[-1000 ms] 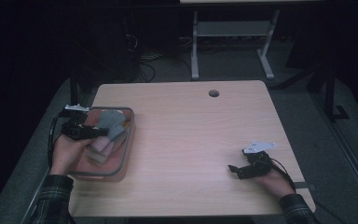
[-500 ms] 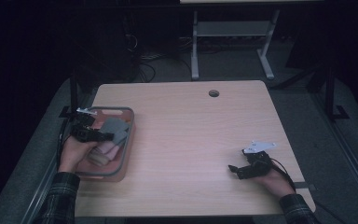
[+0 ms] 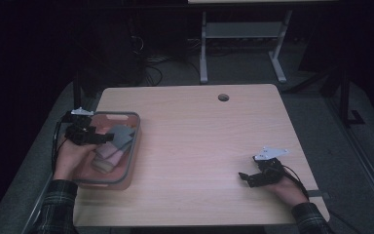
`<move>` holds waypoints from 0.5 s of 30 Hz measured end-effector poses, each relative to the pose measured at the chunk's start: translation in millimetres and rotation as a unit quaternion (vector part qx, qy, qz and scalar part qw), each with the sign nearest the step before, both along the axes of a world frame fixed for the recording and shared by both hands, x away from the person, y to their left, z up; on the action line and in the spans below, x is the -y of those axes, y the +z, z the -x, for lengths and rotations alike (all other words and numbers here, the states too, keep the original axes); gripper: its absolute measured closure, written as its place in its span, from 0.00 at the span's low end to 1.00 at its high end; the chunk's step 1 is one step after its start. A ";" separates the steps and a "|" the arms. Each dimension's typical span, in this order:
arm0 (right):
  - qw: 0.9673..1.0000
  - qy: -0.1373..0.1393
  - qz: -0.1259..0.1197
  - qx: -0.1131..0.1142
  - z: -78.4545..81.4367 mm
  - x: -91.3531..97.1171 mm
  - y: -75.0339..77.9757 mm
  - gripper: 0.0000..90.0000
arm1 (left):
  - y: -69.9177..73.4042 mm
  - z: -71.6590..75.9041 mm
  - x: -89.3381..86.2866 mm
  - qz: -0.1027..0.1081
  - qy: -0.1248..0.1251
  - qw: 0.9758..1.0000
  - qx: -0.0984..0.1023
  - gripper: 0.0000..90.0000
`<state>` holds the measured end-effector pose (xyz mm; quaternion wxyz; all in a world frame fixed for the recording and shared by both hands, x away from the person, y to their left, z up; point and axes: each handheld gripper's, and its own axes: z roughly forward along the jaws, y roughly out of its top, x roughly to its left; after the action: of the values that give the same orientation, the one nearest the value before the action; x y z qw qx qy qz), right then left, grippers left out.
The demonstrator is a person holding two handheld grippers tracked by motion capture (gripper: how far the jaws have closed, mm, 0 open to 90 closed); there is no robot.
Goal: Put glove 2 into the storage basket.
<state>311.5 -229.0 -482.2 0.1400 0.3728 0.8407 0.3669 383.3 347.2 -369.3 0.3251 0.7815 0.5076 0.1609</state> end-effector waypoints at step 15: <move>1.000 0.001 0.000 0.000 -0.1 0.1 0.0 0.13 | 14.2 3.4 37.1 0.034 -0.046 0.998 0.022 0.15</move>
<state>311.6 -229.1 -482.2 0.1396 0.3725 0.8409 0.3669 380.0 310.1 -355.2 0.3690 0.7890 0.4692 0.1455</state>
